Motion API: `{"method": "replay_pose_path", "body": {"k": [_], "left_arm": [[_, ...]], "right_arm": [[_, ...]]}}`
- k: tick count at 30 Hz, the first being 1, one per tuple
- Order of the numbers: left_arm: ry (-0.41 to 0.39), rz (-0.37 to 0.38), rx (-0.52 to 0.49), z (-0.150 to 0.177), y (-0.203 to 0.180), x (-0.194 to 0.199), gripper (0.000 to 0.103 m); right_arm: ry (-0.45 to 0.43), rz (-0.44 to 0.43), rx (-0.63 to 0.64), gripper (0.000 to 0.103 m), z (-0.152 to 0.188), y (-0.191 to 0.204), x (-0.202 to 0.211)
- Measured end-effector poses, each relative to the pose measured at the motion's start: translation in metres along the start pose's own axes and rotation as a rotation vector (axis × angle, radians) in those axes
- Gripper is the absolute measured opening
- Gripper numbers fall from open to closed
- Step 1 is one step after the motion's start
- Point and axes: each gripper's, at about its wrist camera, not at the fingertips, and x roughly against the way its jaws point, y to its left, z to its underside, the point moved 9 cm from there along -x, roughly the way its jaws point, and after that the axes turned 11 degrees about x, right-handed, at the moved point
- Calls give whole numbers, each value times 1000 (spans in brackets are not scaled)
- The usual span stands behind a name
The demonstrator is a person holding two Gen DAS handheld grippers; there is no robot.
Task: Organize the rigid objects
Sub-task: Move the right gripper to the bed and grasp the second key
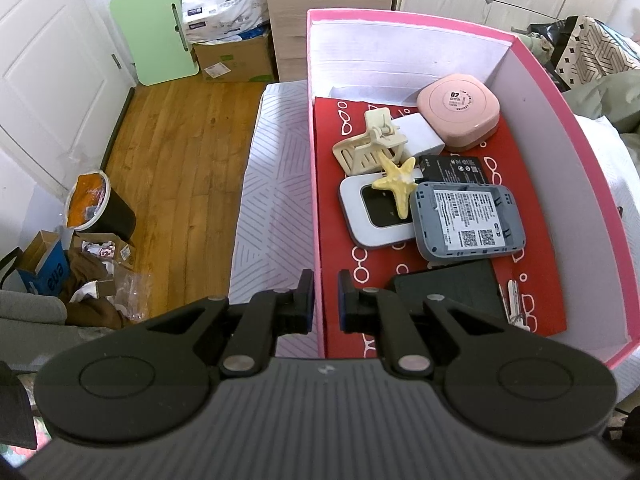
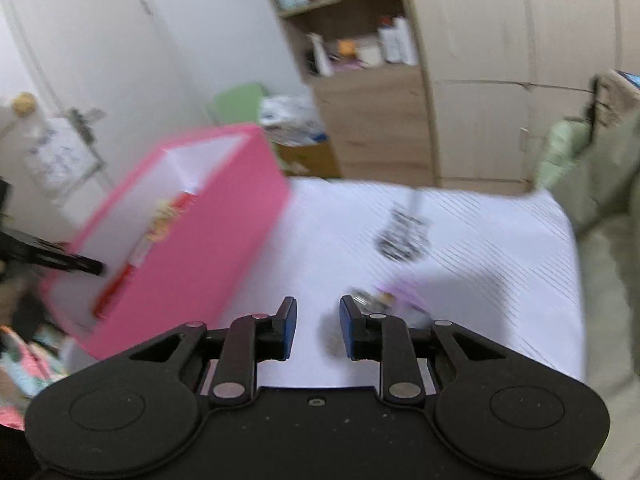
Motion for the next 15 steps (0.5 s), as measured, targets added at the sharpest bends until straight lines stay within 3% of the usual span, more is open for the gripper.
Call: {"method": "replay_pose_path", "body": {"k": [4,15], "left_arm": [[-1,-5,-2,0,0,0,9],[-3,-2,-6,-1,-1,0,9]], "right_arm": [[46,58,32,41,16,-6,-8],[40,98,179,41,5,5,-37]]}}
